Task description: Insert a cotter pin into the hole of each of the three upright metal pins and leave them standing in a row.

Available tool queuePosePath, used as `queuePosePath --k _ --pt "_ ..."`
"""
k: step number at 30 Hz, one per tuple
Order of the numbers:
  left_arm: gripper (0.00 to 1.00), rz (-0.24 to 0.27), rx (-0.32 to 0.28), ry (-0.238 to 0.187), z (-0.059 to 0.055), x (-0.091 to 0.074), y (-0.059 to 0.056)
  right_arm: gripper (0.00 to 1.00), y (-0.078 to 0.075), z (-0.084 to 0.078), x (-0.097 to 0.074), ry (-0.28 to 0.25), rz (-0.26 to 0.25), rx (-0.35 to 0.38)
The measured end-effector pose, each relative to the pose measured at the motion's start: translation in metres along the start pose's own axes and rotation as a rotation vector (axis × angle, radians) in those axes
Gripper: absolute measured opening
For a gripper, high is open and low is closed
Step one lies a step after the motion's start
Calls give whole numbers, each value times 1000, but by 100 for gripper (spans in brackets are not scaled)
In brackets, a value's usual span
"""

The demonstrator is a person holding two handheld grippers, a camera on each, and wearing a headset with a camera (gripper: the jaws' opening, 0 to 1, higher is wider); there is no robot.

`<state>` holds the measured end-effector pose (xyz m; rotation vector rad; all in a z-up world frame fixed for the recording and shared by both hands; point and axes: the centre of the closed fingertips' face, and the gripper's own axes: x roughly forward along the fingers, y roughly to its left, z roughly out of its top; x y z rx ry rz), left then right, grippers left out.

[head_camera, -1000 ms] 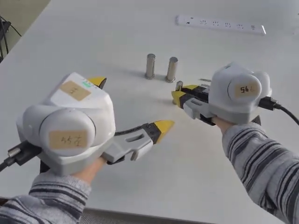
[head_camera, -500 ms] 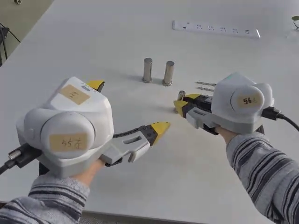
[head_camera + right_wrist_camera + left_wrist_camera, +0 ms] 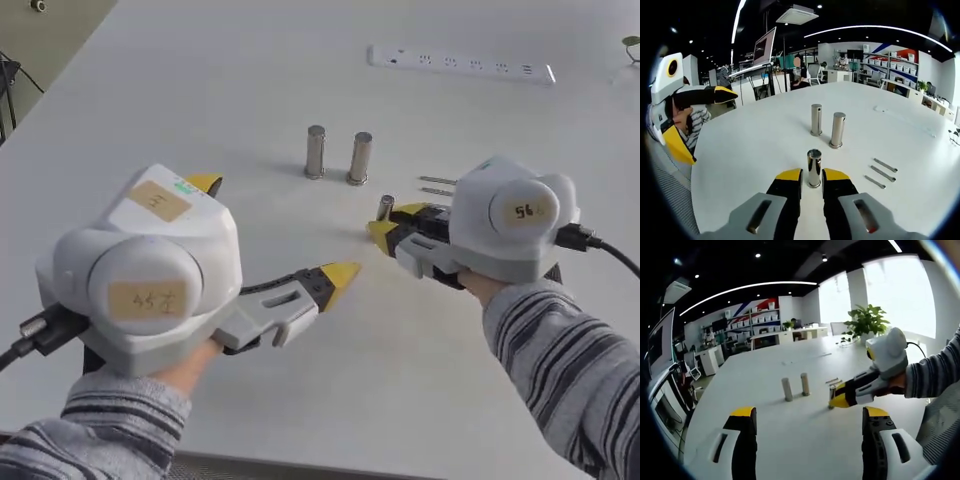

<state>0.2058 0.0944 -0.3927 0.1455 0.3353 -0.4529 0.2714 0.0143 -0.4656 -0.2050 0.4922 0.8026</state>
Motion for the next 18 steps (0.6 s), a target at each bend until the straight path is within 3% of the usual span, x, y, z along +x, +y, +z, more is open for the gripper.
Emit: queuePosePath --k 10,18 --pt "87 -10 -3 -8 2 0 -2 22 -5 -3 -16 17 20 2" --pt "90 -20 3 -6 2 1 -4 24 -27 -2 -32 71 23 -19"
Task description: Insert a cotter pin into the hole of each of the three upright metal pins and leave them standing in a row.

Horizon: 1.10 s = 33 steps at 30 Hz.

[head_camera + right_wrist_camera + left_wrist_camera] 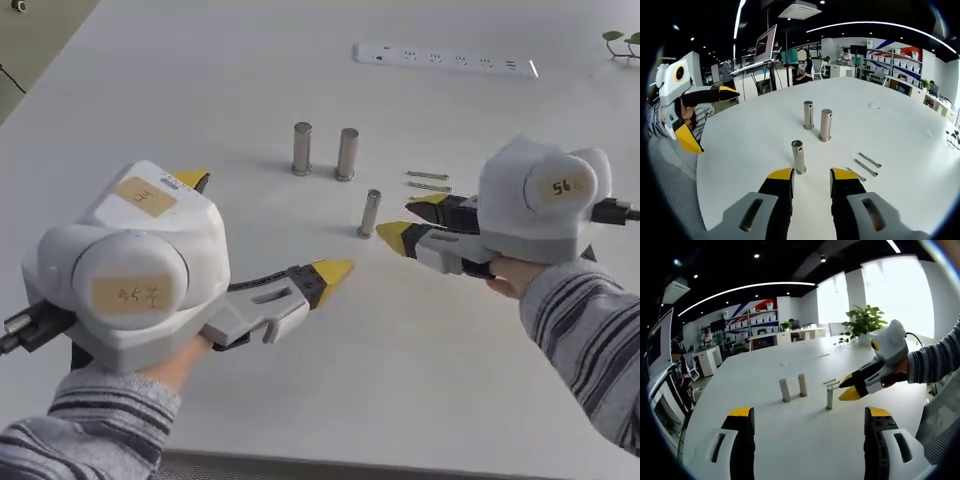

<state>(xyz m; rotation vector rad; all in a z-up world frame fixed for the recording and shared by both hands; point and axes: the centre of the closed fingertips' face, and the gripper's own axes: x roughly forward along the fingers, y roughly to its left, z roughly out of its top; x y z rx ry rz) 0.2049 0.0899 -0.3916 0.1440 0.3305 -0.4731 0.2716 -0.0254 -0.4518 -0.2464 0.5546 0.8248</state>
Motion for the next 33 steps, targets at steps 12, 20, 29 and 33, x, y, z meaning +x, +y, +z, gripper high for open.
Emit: queuePosePath --k 12,20,29,33 --pt "99 -26 -33 8 0 1 1 26 -37 -5 -1 165 63 -67" --pt "99 -34 -22 15 6 1 1 23 -53 -11 4 279 109 -73" --pt "99 -34 -35 35 2 2 3 17 -62 -20 14 387 170 -124" --pt "98 -37 -58 43 0 2 3 16 -60 -28 17 443 209 -156"
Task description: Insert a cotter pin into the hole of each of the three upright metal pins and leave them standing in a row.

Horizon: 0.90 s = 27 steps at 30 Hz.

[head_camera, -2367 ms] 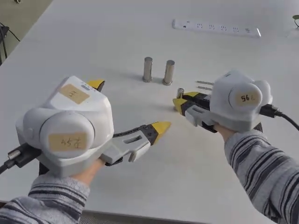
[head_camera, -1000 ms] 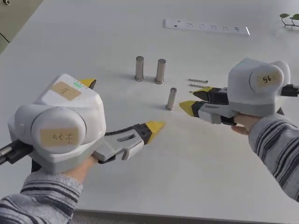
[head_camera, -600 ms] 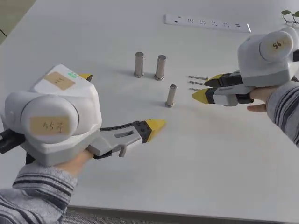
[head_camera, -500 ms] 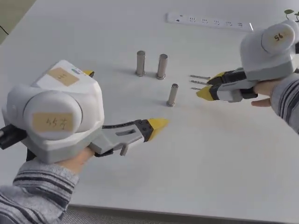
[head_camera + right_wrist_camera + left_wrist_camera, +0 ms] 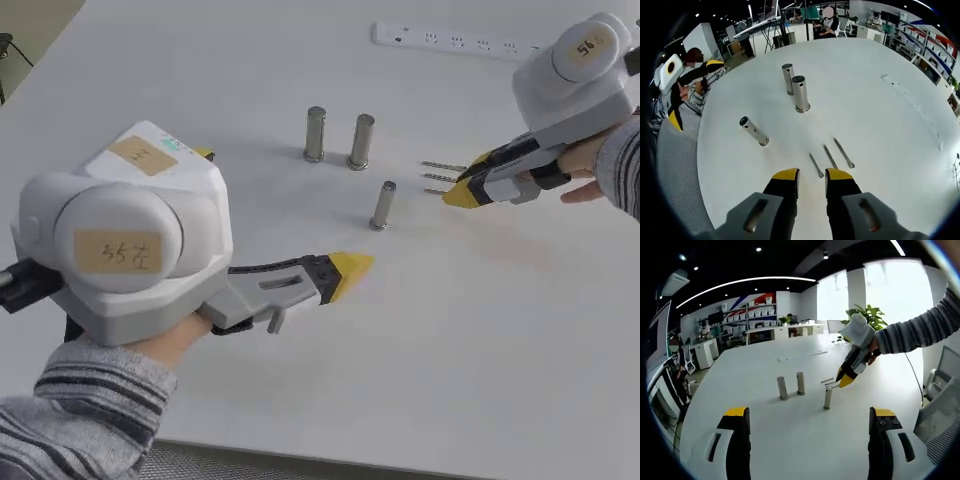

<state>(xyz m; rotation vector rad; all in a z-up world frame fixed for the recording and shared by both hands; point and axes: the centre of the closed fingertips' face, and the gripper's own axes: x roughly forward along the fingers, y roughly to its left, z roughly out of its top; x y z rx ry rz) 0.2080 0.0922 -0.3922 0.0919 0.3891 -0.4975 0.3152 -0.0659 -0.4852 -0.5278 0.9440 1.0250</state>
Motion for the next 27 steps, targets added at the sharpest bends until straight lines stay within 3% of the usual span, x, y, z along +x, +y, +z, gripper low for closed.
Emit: queuePosePath --k 2,11,18,27 --pt "98 5 -5 2 -2 0 1 14 -1 -1 2 22 -8 -45" --pt "97 9 0 18 -7 0 2 4 1 -6 6 81 22 -87" --pt "96 -5 -5 31 -13 3 -1 0 -5 -7 8 136 -16 -202" --pt "95 -9 5 38 -11 3 -3 0 -10 -6 9 136 -49 -256"
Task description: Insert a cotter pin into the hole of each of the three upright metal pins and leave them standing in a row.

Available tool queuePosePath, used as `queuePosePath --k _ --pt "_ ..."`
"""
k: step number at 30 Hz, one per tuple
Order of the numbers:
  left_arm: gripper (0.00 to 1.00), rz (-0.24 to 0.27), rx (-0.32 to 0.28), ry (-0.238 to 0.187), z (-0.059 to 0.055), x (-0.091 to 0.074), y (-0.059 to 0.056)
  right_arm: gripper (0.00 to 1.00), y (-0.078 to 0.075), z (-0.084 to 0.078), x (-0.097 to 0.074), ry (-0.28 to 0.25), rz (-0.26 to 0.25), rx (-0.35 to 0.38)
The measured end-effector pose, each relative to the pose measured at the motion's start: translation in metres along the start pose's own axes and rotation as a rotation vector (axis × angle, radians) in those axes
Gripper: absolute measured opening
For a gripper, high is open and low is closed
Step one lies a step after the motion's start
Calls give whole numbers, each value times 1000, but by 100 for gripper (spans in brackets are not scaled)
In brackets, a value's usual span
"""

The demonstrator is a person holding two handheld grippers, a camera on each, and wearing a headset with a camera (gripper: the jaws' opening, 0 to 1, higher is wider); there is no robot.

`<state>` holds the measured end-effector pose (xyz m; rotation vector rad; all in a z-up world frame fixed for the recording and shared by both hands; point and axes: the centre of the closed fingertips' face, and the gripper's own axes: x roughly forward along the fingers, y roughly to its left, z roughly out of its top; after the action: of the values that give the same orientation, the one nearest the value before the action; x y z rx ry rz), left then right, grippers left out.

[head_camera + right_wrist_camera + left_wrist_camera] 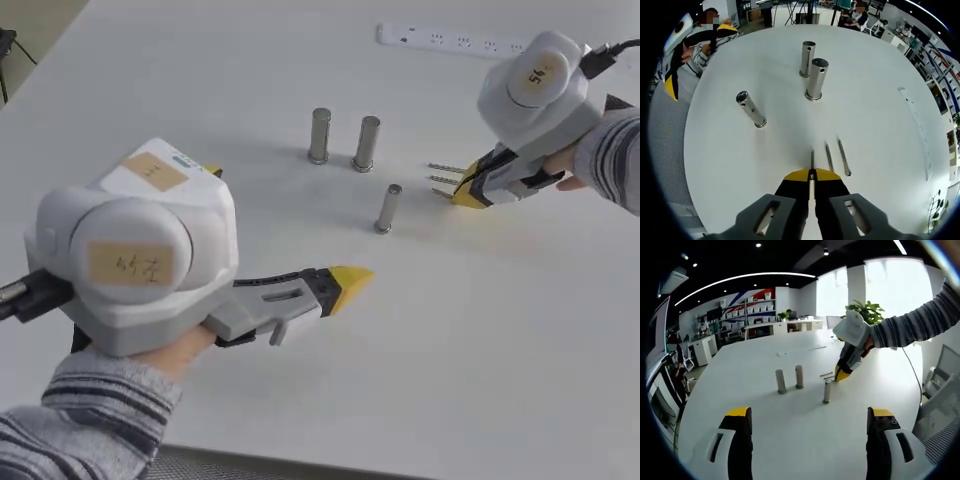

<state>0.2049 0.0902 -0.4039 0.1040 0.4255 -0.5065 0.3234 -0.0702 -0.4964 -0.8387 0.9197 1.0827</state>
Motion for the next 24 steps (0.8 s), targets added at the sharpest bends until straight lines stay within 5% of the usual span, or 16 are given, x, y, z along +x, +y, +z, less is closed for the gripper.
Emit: queuePosePath --k 14,24 --pt "79 -34 46 14 8 2 -8 0 7 21 -34 -220 -123 -29" --pt "66 -92 25 31 17 11 -19 0 45 51 -73 -346 -191 -142"
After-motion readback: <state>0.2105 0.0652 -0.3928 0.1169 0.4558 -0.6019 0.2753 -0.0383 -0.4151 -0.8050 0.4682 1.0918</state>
